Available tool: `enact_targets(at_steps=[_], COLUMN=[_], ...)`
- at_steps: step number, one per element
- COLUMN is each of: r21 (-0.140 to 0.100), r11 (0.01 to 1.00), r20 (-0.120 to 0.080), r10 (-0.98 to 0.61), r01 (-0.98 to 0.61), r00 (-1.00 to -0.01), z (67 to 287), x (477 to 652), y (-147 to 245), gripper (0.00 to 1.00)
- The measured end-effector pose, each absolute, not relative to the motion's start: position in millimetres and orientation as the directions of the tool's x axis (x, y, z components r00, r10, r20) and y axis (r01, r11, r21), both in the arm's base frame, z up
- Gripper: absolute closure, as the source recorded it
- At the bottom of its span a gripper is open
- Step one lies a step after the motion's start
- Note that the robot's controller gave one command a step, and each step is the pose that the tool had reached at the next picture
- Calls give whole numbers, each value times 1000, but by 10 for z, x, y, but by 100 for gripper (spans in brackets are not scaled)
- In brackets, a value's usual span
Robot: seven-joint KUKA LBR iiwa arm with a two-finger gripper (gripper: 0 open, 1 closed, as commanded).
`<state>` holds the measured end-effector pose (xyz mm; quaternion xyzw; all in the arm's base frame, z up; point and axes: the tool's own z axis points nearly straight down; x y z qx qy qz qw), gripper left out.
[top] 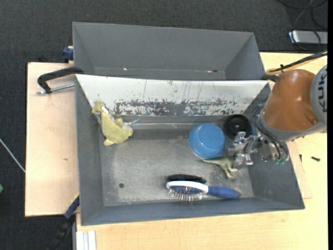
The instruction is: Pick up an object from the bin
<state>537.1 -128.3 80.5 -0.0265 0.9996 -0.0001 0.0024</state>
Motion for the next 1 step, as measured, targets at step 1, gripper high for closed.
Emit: enact_targets(at_steps=[1], r21=[-3], r11=[999], r20=[-14], r10=[37], r01=[37], r00=[-999], z=[2716], x=[5152], y=[-1450], gripper=[100])
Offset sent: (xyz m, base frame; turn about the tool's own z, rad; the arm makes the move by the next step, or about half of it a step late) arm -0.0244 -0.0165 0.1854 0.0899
